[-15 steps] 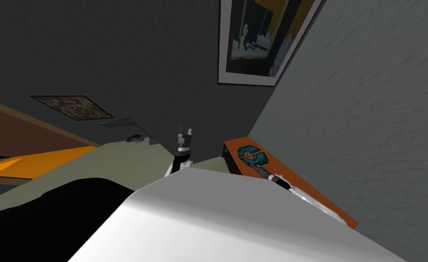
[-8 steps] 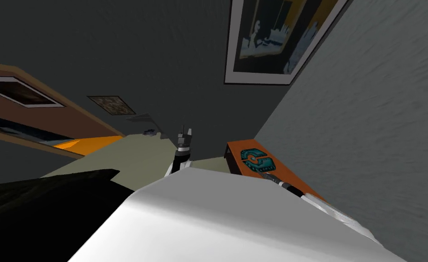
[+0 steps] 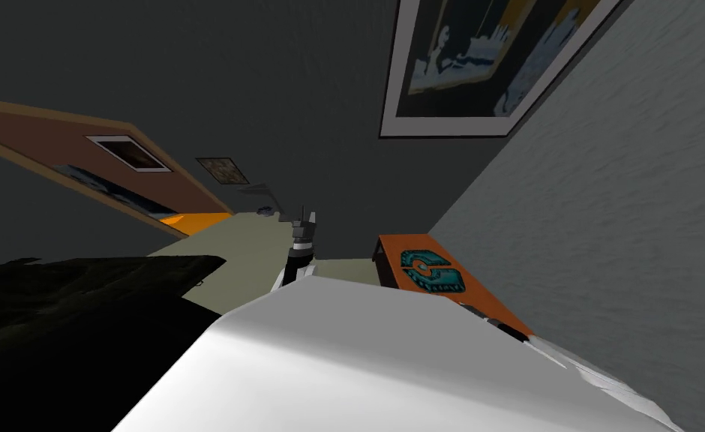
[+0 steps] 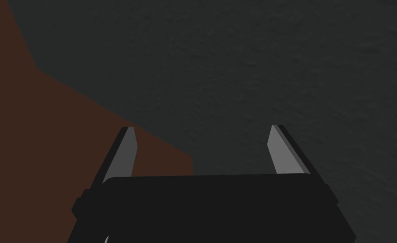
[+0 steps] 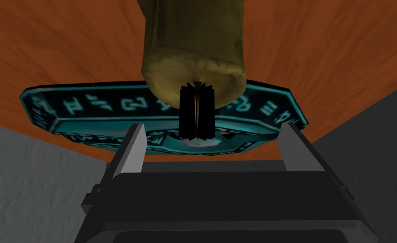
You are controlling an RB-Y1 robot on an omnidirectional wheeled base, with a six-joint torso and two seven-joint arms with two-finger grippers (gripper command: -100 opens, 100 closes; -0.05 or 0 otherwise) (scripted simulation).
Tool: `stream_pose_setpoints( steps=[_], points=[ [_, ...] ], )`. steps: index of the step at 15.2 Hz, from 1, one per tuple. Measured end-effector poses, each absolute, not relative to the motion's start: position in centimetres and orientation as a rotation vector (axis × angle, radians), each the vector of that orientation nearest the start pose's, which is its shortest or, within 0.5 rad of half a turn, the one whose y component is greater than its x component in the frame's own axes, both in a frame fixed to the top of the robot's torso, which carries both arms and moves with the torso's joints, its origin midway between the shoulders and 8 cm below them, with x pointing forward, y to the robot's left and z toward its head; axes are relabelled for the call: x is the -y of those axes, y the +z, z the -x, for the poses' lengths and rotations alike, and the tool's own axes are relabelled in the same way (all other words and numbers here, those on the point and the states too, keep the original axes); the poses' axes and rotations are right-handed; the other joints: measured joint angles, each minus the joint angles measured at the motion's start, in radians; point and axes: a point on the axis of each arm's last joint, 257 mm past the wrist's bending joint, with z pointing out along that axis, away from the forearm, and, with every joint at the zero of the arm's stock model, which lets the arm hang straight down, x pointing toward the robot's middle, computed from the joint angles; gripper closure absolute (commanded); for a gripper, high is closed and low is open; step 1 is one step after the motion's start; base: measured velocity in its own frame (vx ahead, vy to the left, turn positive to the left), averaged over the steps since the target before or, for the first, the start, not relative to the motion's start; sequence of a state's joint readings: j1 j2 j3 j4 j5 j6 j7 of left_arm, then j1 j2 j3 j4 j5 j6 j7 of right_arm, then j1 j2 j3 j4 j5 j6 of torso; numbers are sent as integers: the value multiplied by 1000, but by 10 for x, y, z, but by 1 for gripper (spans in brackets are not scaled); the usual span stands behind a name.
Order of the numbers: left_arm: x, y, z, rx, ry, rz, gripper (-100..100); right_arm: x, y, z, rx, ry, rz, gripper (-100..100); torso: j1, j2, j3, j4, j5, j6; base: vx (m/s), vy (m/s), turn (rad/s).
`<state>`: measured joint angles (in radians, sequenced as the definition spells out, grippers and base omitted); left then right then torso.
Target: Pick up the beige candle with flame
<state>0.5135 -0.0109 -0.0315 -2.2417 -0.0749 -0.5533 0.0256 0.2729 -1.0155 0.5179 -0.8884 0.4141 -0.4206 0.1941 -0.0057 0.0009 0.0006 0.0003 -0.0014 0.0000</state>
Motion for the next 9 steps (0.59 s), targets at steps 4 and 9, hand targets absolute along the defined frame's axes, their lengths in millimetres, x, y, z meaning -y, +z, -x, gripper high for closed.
stream_pose_setpoints(
  steps=[4,9],
  points=[
    [-262,12,-344,-642,-1310,629,0,573,-509,-169,-2623,-19,86,-100,3,-2,-1,0,1,1,-22,-29,50],
    [-262,12,-344,-642,-1310,629,0,563,-524,-169,-2622,-29,63,100,3,-4,-2,-1,1,0,2,-34,68]
  ],
)
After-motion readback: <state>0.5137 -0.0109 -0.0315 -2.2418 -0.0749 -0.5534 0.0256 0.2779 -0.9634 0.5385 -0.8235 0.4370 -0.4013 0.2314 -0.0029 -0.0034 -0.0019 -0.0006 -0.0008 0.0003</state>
